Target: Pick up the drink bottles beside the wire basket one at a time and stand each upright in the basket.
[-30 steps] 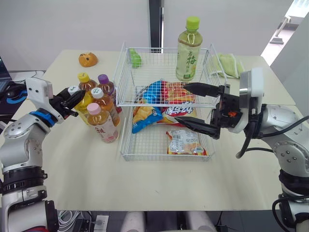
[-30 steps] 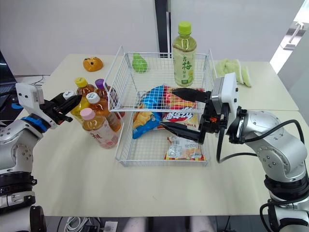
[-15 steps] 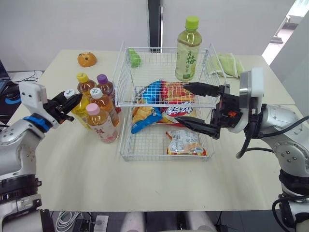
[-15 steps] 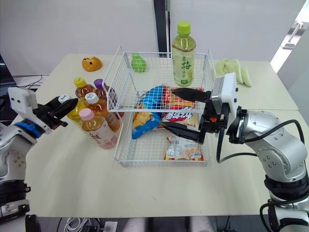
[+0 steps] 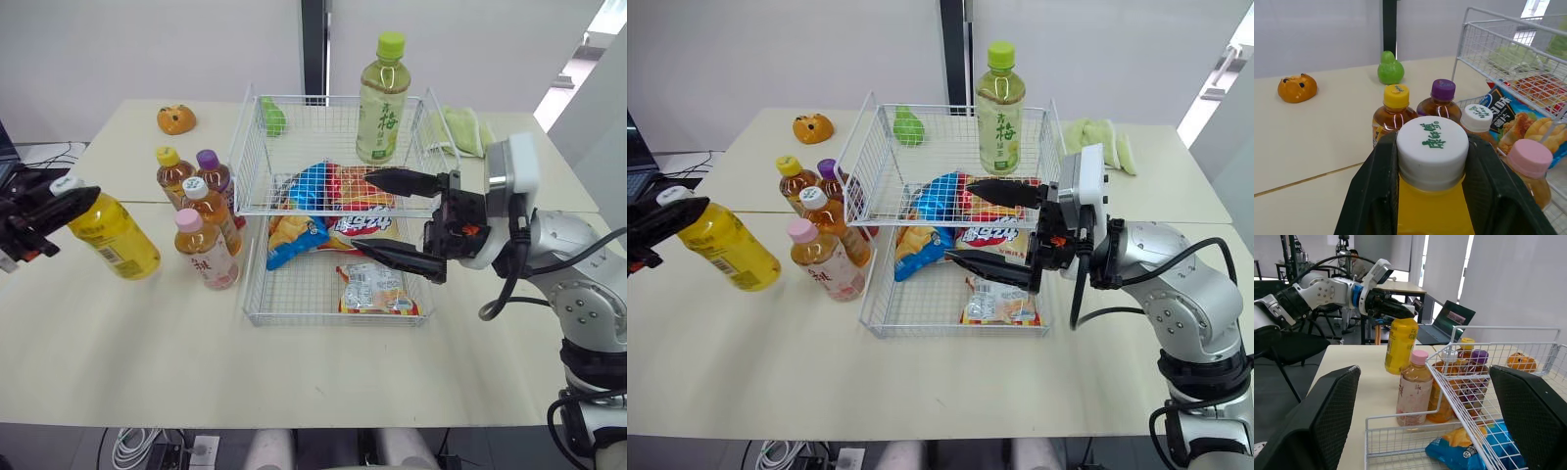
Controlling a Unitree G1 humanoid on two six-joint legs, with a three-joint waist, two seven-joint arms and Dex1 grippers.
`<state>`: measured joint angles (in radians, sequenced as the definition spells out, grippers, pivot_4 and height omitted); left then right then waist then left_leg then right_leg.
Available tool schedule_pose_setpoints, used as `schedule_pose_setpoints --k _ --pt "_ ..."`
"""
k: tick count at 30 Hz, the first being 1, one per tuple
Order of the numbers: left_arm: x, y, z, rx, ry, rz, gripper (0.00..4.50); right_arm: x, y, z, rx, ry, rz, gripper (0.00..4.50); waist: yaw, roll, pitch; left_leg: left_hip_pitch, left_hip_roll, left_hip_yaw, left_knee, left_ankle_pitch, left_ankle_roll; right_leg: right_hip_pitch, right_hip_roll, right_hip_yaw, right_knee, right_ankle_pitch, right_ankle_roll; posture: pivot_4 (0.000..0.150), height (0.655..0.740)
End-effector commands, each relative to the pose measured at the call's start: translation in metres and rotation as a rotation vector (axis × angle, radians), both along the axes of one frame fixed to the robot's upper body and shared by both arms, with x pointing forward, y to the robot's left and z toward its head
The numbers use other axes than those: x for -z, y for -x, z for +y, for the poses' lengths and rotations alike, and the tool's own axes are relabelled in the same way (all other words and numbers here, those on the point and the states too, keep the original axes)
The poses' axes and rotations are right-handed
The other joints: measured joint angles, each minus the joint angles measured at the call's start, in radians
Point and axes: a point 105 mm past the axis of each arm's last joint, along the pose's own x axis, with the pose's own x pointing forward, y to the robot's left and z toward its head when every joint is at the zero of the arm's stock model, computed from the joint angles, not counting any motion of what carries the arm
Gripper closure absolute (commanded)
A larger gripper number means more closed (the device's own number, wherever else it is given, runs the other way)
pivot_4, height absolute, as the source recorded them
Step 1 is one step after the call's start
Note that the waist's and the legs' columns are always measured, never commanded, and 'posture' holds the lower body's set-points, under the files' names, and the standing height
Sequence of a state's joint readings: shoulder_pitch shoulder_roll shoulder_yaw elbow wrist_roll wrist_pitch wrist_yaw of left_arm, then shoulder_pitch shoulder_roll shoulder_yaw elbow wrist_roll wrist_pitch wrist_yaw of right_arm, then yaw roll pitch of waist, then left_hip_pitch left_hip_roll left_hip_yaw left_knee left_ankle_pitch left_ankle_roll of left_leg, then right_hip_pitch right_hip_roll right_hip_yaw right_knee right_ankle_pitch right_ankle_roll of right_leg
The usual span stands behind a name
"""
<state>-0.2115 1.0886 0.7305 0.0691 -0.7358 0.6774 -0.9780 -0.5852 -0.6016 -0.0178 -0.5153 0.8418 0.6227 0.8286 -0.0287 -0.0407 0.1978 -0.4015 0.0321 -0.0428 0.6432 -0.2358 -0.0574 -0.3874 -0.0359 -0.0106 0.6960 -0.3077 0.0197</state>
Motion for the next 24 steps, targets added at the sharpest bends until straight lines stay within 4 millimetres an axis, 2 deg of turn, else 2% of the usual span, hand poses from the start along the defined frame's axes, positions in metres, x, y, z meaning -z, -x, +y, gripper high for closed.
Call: schedule_pose_setpoints --k 1,5,12,20,24 --pt "-0.060 0.020 -0.008 0.058 -0.062 -0.146 3.16 -0.010 0.004 0.002 -0.018 -0.017 -0.067 0.00 0.002 0.000 0.000 0.000 0.000 0.000 0.000 0.000 0.000 0.000 0.000 0.000 0.000 0.000 0.000 0.150 0.7400" --pt "-0.084 0.025 -0.018 0.115 -0.085 -0.149 3.16 -0.010 0.003 0.004 -0.023 -0.025 -0.074 0.00 0.002 0.000 0.000 0.000 -0.001 0.001 0.000 0.000 0.000 0.000 0.000 0.000 0.000 0.000 0.000 0.150 0.7400" --pt "-0.122 0.024 -0.056 0.268 -0.097 -0.193 3.16 -0.012 0.003 0.006 -0.007 -0.038 -0.089 0.00 0.001 0.000 0.000 0.000 -0.001 0.002 0.000 0.000 0.000 -0.001 0.001 0.000 0.001 0.000 0.000 0.150 0.7400" --pt "-0.161 0.012 -0.101 0.473 -0.082 -0.282 3.16 -0.017 0.003 -0.001 0.081 -0.040 -0.101 0.00 0.001 -0.001 0.001 -0.002 -0.001 0.002 0.001 0.000 0.000 -0.002 0.001 0.000 0.000 -0.001 0.001 0.150 0.7400" --pt "-0.170 -0.002 -0.123 0.567 -0.092 -0.303 3.16 -0.015 0.004 -0.004 0.128 -0.031 -0.100 0.00 0.001 -0.001 0.001 -0.002 -0.001 0.002 0.001 0.000 0.000 -0.002 0.002 0.000 0.001 -0.001 0.001 0.150 0.7400"
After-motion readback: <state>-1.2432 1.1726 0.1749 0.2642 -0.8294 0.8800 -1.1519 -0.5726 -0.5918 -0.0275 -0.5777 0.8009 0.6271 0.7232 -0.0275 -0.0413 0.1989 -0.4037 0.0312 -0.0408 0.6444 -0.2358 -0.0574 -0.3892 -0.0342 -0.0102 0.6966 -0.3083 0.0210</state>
